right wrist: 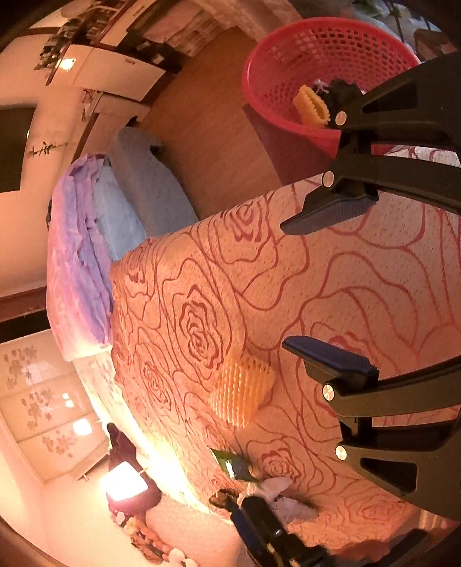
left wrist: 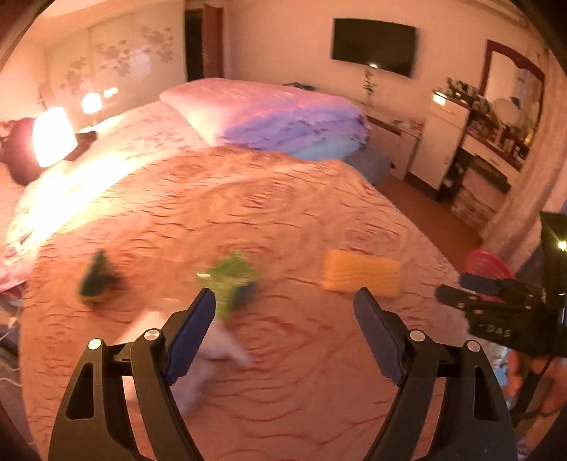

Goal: Collect trash
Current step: 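Move both open tools back over the bed toward the cat-print bag, then grasp the white tissue with the left tool while the right tool grasps the second yellow foam sleeve, then carry the tissue and foam sleeve to the wastebasket and open both tools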

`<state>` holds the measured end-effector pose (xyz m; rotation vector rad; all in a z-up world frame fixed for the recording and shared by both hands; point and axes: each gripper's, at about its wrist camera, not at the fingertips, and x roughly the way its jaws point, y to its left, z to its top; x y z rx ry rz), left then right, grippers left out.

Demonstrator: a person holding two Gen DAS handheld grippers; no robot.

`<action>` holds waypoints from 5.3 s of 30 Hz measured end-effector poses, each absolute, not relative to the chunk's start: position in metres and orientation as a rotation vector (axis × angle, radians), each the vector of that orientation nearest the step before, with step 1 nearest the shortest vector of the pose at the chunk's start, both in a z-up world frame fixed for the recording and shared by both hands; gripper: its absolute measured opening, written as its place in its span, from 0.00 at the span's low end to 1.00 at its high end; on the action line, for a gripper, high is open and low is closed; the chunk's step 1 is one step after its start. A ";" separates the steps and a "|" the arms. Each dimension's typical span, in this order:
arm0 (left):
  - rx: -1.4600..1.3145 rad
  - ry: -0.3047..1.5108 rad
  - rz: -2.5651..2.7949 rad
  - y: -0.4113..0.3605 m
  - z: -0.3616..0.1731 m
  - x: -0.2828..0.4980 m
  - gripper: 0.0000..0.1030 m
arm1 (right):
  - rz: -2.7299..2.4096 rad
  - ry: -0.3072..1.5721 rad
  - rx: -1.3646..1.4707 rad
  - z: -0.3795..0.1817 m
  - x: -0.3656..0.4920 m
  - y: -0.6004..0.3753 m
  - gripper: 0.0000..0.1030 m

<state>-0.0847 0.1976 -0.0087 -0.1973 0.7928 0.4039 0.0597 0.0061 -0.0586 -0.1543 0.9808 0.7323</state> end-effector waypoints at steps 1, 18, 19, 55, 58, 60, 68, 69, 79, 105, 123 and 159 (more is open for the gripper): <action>-0.200 0.787 0.423 0.204 -0.006 -0.090 0.75 | 0.735 0.981 -0.154 -0.058 0.060 0.007 0.56; -0.367 0.806 0.435 0.265 -0.026 -0.139 0.53 | 0.757 0.990 -0.161 -0.062 0.060 0.022 0.56; -0.371 0.812 0.437 0.267 -0.029 -0.139 0.48 | 0.756 0.990 -0.161 -0.063 0.060 0.022 0.56; -0.386 0.575 0.402 0.255 0.049 -0.150 0.11 | 0.907 0.928 -0.235 -0.052 0.054 0.082 0.56; -0.379 0.562 0.388 0.251 0.054 -0.149 0.11 | 0.946 0.912 -0.268 -0.051 0.048 0.095 0.56; -0.375 0.558 0.377 0.247 0.056 -0.147 0.11 | 0.978 0.915 -0.296 -0.054 0.046 0.104 0.56; -0.370 0.566 0.367 0.243 0.054 -0.144 0.11 | 1.005 0.930 -0.338 -0.057 0.044 0.116 0.55; -0.371 0.567 0.368 0.243 0.054 -0.144 0.11 | 1.012 0.933 -0.336 -0.057 0.043 0.115 0.55; -0.375 0.571 0.350 0.240 0.052 -0.140 0.11 | 1.046 0.887 -0.344 -0.045 0.041 0.113 0.55; -0.365 0.573 0.321 0.228 0.051 -0.135 0.11 | 1.043 0.892 -0.335 -0.055 0.039 0.110 0.27; -0.293 0.576 0.209 0.191 0.066 -0.106 0.11 | 0.911 0.883 -0.174 -0.029 0.057 0.036 0.27; -0.150 0.732 -0.357 0.015 0.039 0.045 0.11 | 0.400 0.844 0.024 -0.028 0.095 -0.156 0.27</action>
